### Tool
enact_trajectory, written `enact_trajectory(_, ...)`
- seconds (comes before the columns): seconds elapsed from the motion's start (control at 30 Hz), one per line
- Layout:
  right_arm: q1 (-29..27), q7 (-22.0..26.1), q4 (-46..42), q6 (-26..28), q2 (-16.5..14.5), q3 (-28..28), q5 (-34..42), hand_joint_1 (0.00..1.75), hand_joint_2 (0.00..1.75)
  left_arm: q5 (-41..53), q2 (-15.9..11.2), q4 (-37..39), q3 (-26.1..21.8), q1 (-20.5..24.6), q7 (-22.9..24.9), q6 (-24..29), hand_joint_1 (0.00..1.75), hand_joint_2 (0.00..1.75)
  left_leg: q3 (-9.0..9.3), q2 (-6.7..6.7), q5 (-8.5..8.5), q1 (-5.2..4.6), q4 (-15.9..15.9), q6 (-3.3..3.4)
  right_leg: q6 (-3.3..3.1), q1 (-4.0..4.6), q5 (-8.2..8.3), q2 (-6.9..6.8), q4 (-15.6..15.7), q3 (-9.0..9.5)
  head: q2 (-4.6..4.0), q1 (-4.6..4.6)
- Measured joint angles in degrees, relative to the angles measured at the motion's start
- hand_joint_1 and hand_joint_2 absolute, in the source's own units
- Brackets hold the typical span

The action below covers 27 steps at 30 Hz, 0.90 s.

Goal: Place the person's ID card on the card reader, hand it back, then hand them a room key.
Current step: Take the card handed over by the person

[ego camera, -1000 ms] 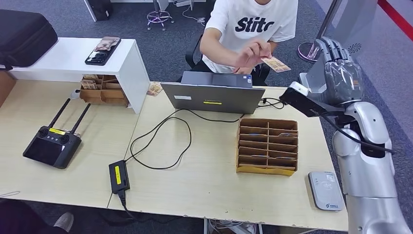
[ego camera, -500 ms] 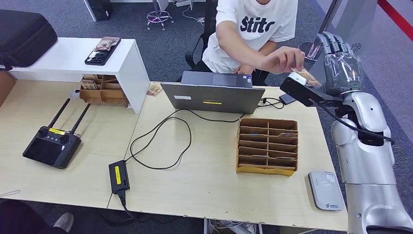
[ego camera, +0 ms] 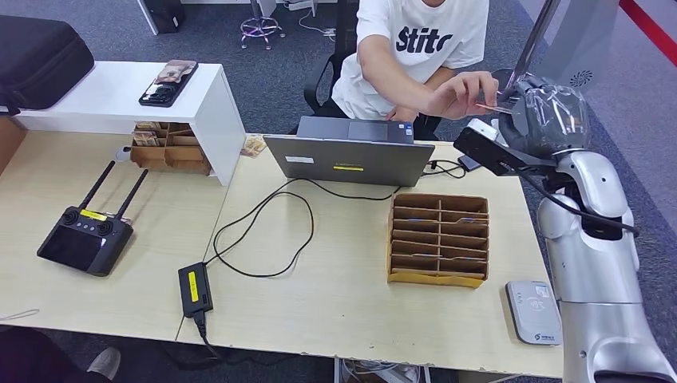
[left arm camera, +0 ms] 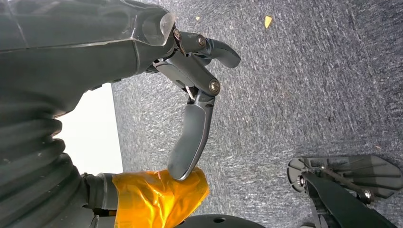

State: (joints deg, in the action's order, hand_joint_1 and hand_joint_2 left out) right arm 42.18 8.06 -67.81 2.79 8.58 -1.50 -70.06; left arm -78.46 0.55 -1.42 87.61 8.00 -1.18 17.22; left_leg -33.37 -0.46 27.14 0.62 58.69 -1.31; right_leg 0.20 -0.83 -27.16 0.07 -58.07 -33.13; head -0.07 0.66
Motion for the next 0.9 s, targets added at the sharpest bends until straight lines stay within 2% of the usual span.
enact_trajectory(0.53, -1.75, 0.71, -1.61, 0.74, -0.41, 0.72, 0.76, 1.75, 1.75, 0.07, -0.07, 0.00, 0.01, -0.01, 0.13, 0.02, 0.00, 1.75, 0.01, 0.00, 0.00, 0.00, 0.00, 0.00, 0.00, 0.00, 0.00, 0.00, 0.00, -0.01, 0.00, 0.01)
enact_trajectory(0.9, -5.37, 1.14, -2.59, 1.42, 0.04, 6.07, 2.46, 1.75, 1.75, -0.63, -0.07, 0.00, 0.01, -0.03, -0.02, 0.05, 0.00, 1.75, 0.00, -0.02, 0.00, 0.00, 0.01, 0.00, 0.00, 0.00, 0.00, -0.01, 0.02, -0.02, 0.00, 0.00)
